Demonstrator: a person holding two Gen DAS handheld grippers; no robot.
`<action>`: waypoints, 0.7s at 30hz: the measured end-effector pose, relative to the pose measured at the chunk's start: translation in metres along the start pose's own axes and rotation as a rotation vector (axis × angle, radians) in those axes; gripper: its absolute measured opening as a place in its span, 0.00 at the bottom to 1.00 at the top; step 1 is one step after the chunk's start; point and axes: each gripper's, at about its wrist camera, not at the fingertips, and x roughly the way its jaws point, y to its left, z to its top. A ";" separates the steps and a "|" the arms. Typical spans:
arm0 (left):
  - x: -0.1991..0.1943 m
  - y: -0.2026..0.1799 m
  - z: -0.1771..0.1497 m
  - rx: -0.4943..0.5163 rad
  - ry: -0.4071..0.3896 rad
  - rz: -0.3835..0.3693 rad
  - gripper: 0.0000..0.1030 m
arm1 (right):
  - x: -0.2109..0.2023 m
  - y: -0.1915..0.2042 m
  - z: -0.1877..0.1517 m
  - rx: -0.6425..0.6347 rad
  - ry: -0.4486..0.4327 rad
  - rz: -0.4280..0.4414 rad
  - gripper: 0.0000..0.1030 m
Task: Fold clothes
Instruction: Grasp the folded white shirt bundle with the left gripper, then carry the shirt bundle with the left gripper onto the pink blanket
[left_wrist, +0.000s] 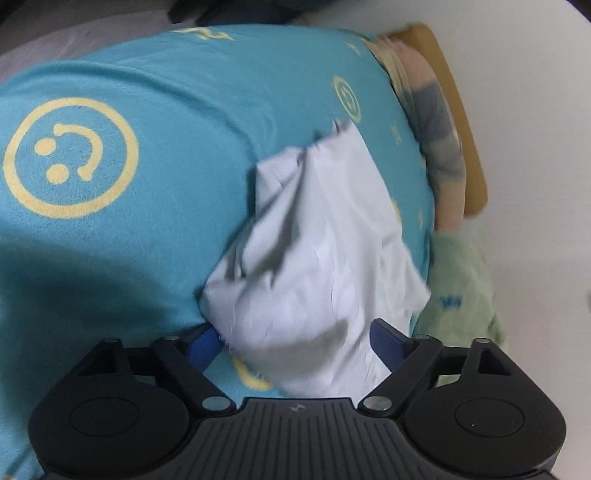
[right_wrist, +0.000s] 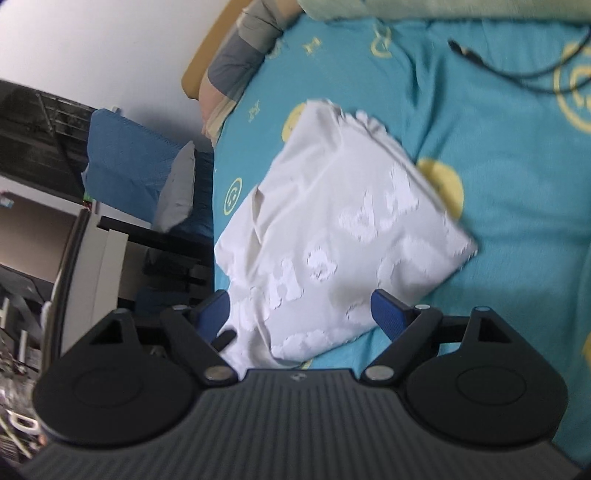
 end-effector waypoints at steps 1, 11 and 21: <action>0.000 0.002 0.001 -0.016 -0.007 0.003 0.65 | 0.002 -0.002 -0.001 0.012 0.011 0.007 0.83; -0.025 -0.010 -0.010 0.060 -0.084 -0.057 0.21 | 0.035 -0.025 -0.007 0.283 0.150 0.168 0.84; -0.036 -0.016 -0.010 0.053 -0.107 -0.134 0.19 | 0.015 -0.056 0.001 0.434 -0.060 0.020 0.73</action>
